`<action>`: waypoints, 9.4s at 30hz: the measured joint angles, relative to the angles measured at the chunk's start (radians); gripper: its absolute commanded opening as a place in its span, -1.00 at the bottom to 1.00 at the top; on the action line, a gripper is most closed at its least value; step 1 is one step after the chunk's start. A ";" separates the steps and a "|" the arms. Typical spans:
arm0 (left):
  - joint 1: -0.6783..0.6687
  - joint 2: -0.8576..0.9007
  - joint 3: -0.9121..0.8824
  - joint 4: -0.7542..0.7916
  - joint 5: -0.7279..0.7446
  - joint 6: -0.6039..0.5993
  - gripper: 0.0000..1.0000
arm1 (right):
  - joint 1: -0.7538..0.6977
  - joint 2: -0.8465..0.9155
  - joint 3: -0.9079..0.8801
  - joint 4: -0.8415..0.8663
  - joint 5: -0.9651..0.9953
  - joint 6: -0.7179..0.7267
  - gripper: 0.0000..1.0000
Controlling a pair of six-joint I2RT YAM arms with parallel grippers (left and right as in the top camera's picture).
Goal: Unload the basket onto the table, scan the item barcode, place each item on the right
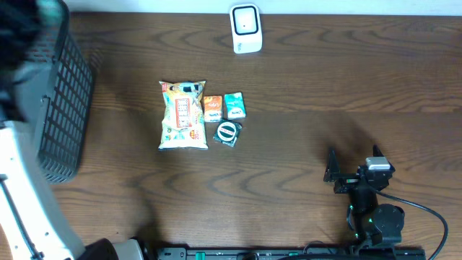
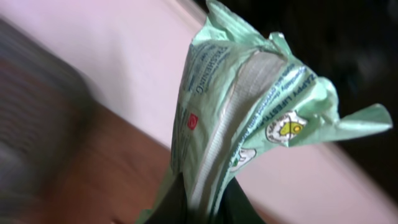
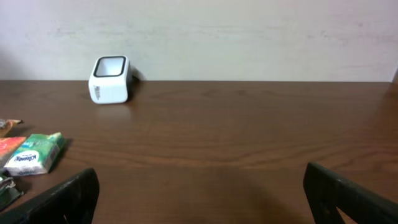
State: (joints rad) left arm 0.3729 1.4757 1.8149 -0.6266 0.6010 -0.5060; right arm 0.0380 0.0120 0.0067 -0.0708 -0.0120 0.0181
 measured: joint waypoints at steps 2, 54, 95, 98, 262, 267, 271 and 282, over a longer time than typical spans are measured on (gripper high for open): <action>-0.108 0.000 0.000 -0.081 0.001 0.035 -0.85 | 0.000 0.000 0.000 0.000 0.000 0.000 0.98; -0.974 0.691 0.000 -0.093 -0.380 -0.114 -0.39 | 0.000 0.000 0.000 0.000 0.000 0.000 0.98; -0.901 0.691 -0.206 -0.025 -0.555 0.011 -0.85 | 0.000 0.000 0.000 0.000 0.000 0.000 0.99; -0.879 0.690 -0.206 -0.049 -0.556 0.042 -0.83 | 0.000 0.000 0.000 0.000 0.000 0.000 0.99; -0.378 0.027 -0.221 -0.741 -0.758 -0.044 0.96 | 0.460 2.266 1.703 -0.616 -0.409 0.235 -0.13; -0.378 0.027 -0.221 -0.741 -0.758 -0.044 0.95 | 0.460 2.281 1.709 -0.612 -0.426 0.237 -0.74; -0.378 0.027 -0.221 -0.741 -0.758 -0.044 0.95 | 0.459 2.279 1.714 -0.618 -0.440 0.240 -0.98; -0.378 0.027 -0.221 -0.741 -0.758 -0.044 0.95 | 0.463 2.141 1.720 -0.850 0.093 0.234 -0.98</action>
State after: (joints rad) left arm -0.0055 1.5028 1.5936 -1.3674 -0.1566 -0.5503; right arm 0.5011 2.1532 1.7267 -0.9211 0.0811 0.2520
